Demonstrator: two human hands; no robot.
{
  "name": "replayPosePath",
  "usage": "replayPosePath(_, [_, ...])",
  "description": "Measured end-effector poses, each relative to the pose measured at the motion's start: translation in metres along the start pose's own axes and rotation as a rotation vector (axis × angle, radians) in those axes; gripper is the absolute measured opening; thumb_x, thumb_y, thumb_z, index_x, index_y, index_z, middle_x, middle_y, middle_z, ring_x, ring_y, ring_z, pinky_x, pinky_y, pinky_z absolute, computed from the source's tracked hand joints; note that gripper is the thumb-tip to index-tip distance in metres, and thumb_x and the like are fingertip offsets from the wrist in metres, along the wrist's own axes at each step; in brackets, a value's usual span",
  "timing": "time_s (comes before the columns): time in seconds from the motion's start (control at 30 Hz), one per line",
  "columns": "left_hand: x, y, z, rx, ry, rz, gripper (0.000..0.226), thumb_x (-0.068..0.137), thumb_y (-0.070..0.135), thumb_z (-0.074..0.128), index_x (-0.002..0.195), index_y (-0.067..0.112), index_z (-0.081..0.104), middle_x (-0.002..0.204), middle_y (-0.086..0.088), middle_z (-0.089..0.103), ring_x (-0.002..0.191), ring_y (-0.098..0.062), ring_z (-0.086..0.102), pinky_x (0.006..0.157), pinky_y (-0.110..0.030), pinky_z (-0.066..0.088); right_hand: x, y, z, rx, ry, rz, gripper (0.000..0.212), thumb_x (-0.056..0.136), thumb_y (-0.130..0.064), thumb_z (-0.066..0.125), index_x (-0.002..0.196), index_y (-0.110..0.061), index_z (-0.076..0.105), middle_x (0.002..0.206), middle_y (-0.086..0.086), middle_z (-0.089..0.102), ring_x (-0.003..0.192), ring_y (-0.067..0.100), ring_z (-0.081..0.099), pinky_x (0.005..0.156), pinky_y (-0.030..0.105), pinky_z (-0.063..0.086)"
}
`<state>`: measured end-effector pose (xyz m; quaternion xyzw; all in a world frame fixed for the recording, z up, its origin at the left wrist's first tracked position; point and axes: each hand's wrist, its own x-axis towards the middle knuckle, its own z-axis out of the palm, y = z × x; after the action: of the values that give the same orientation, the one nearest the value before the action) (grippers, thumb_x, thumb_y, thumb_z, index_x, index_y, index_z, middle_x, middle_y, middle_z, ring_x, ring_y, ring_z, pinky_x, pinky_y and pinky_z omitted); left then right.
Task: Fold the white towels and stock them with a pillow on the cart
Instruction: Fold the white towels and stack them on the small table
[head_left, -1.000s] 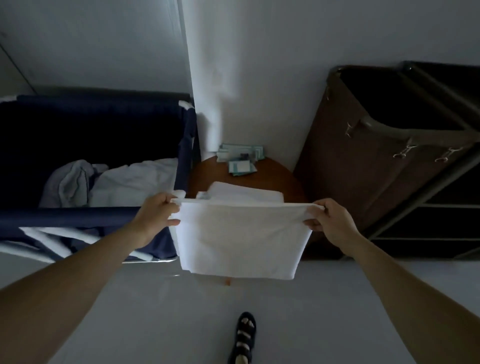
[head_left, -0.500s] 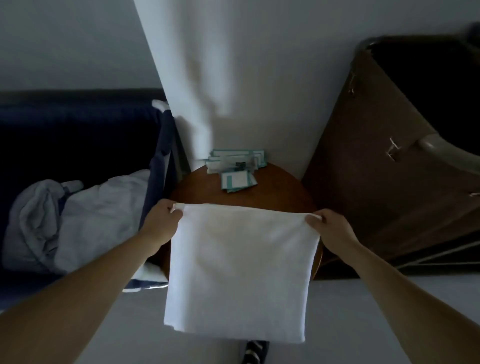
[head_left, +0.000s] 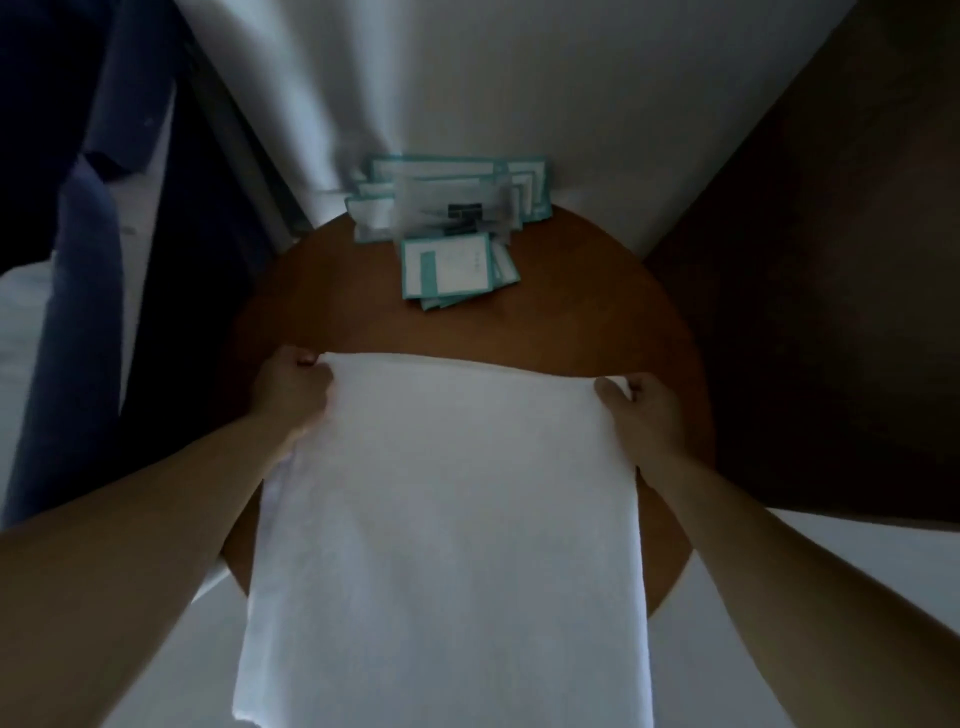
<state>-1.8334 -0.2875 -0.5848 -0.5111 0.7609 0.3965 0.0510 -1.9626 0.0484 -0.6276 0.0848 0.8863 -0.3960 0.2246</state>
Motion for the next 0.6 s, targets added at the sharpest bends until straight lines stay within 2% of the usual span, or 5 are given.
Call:
replayPosePath(0.17, [-0.002,0.006,0.005,0.030,0.041,0.037,0.035,0.103,0.020,0.051,0.135,0.006,0.051,0.136,-0.018,0.054,0.122,-0.038,0.052,0.094,-0.038,0.043,0.002,0.001,0.008,-0.077,0.122,-0.077,0.026,0.093,-0.054,0.059,0.107,-0.032,0.055,0.088,-0.024,0.049,0.079,0.006,0.051,0.061,0.017,0.036])
replayPosePath(0.27, [-0.020,0.002,0.006,0.010,0.084,0.024,0.048,0.099,0.025,0.058,0.142,0.007,0.044,0.140,-0.016,0.052,0.126,-0.038,0.050,0.103,-0.046,0.045,-0.006,0.001,0.007,-0.122,0.149,-0.018,0.054,0.087,-0.068,0.055,0.125,-0.031,0.050,0.102,-0.019,0.046,0.089,0.011,0.050,0.072,0.022,0.041])
replayPosePath(0.37, [-0.057,-0.016,0.003,0.034,0.173,0.030,0.065,0.093,0.041,0.064,0.146,0.010,0.041,0.145,-0.016,0.047,0.132,-0.037,0.045,0.107,-0.056,0.040,-0.035,0.002,-0.002,-0.113,0.176,0.004,0.054,0.080,-0.082,0.045,0.111,-0.039,0.049,0.089,-0.028,0.052,0.079,0.006,0.057,0.075,0.030,0.048])
replayPosePath(0.5, [-0.123,-0.069,0.006,0.138,0.133,-0.134,0.085,0.083,0.056,0.069,0.148,0.011,0.038,0.148,-0.018,0.042,0.137,-0.040,0.036,0.111,-0.061,0.033,-0.102,0.039,-0.009,-0.142,0.040,0.134,0.064,0.075,-0.077,0.057,0.107,-0.022,0.063,0.097,-0.006,0.069,0.084,0.020,0.066,0.064,0.029,0.046])
replayPosePath(0.6, [-0.136,-0.098,0.002,0.165,0.068,-0.268,0.093,0.075,0.063,0.073,0.144,0.008,0.041,0.143,-0.020,0.046,0.132,-0.044,0.040,0.103,-0.061,0.040,-0.140,0.062,-0.006,-0.155,-0.065,0.255,0.053,0.077,-0.070,0.067,0.104,-0.026,0.054,0.099,-0.003,0.064,0.081,0.021,0.059,0.069,0.031,0.046])
